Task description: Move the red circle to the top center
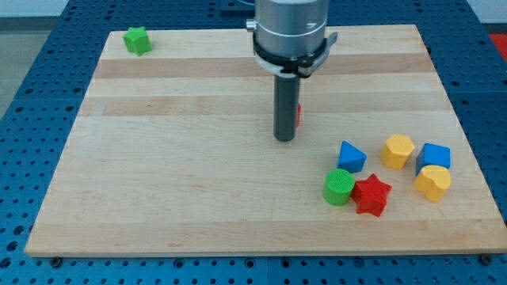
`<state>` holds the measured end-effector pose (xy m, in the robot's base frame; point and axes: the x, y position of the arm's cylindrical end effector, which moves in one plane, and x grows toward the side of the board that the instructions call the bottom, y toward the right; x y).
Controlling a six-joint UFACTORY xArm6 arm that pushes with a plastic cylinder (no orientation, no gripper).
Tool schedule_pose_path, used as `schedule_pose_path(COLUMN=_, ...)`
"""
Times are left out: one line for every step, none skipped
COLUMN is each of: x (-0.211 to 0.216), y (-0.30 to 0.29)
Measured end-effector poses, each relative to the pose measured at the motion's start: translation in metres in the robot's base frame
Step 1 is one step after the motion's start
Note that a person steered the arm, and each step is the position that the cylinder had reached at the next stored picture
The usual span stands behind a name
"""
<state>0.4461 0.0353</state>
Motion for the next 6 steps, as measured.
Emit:
schedule_pose_path(x=-0.020, y=0.007)
schedule_pose_path(x=-0.041, y=0.009)
schedule_pose_path(x=-0.063, y=0.014)
schedule_pose_path(x=-0.089, y=0.024)
schedule_pose_path(x=-0.116, y=0.030)
schedule_pose_path(x=-0.144, y=0.031)
